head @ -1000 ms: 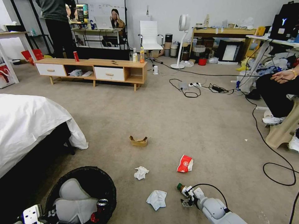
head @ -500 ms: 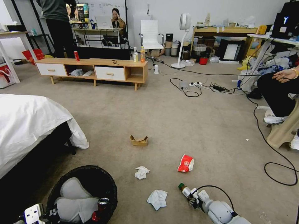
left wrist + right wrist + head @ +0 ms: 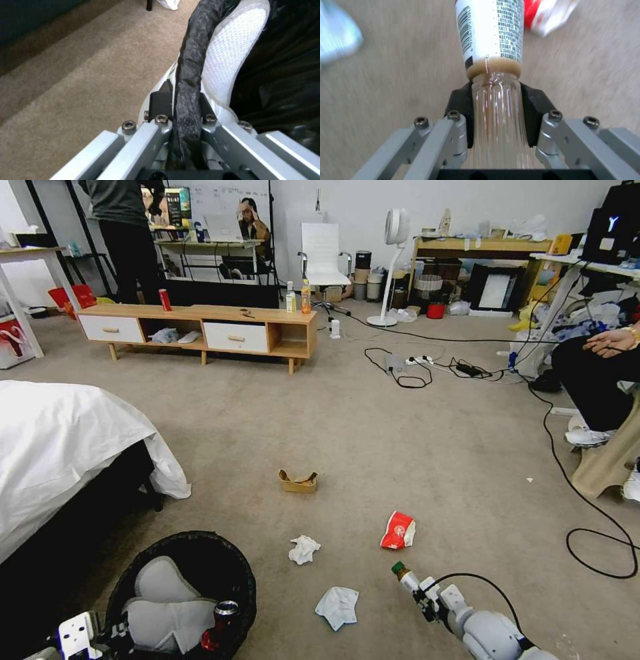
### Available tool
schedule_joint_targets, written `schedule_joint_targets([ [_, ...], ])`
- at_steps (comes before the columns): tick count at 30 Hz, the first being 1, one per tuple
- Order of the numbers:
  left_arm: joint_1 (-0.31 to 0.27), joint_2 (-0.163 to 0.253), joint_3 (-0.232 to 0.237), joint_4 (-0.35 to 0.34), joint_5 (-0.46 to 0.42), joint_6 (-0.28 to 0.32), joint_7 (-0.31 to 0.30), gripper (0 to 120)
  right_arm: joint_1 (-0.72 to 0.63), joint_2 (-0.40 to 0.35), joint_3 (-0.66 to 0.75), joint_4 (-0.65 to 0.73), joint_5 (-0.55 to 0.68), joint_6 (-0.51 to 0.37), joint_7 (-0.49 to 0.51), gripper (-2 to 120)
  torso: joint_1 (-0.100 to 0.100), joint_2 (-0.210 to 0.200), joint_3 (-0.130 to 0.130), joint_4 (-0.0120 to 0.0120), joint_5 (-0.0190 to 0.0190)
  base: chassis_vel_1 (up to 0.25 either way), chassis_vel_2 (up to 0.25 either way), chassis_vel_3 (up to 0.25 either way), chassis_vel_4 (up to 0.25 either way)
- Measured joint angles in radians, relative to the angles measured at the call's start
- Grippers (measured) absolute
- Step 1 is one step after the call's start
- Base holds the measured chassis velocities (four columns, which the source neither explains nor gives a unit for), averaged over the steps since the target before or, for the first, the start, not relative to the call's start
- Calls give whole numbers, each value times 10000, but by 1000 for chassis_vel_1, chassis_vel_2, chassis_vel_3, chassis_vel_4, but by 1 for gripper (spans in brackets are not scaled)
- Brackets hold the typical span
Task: Pick up the trash bin and place the garbage on the floor into it.
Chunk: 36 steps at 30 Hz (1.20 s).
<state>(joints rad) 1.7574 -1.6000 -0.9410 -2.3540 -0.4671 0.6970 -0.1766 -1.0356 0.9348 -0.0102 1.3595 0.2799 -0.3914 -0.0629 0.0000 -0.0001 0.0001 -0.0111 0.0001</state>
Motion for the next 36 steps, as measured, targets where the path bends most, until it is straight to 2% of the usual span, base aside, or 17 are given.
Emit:
schedule_joint_targets([
  [4,-69,89,60,-37,-85,60,-4,3,-160,-265,354,797,792,444,272,26,0,0,0,1,0,0,0,0,0],
  [6,-211,209,83,-49,-288,163,-62,3,-164,-584,635,2013,1557,733,599,26,0,0,0,1,-1,0,0,0,0],
  [7,-211,209,83,-49,-288,163,-62,3,-164,-584,635,2013,1557,733,599,26,0,0,0,1,-1,0,0,0,0],
  [9,-370,345,115,-59,-562,284,-174,3,-24,-873,809,3356,2130,811,914,26,0,0,0,1,-3,0,0,0,0],
  [10,-370,345,115,-59,-562,284,-174,3,-24,-873,809,3356,2130,811,914,26,0,0,0,1,-3,0,0,0,0],
  [13,-630,529,87,-26,-938,374,-356,3,359,-1279,881,4906,2628,983,1072,26,0,1,-1,3,-4,0,0,0,0],
  [22,-1115,1055,-239,187,-2207,388,-808,3,1618,-1691,289,6921,4117,1324,1304,26,0,1,-1,0,-4,0,0,0,0],
  [27,-1322,1423,-283,231,-3089,392,-1121,3,3451,-1121,-1216,7561,5711,1740,1615,26,0,2,-1,1,-3,0,0,0,0],
  [28,-1322,1423,-283,231,-3089,392,-1121,3,3451,-1121,-1216,7561,5711,1740,1615,26,0,2,-1,1,-3,0,0,0,0],
  [31,-1212,1604,-472,121,-3316,392,-1176,3,4987,-384,-2759,7619,6826,1757,1920,26,0,1,0,1,-4,0,0,0,0],
  [32,-1212,1604,-472,121,-3316,392,-1176,3,4987,-384,-2759,7619,6826,1757,1920,26,0,1,0,1,-4,0,0,0,0],
  [35,-1103,1647,-672,-64,-3437,392,-1177,3,6394,390,-4288,7370,7609,1623,2358,26,0,1,0,8,-5,0,0,0,0],
  [36,-1103,1647,-672,-64,-3437,392,-1177,3,6394,390,-4288,7370,7609,1623,2358,26,0,1,0,8,-5,0,0,0,0],
])
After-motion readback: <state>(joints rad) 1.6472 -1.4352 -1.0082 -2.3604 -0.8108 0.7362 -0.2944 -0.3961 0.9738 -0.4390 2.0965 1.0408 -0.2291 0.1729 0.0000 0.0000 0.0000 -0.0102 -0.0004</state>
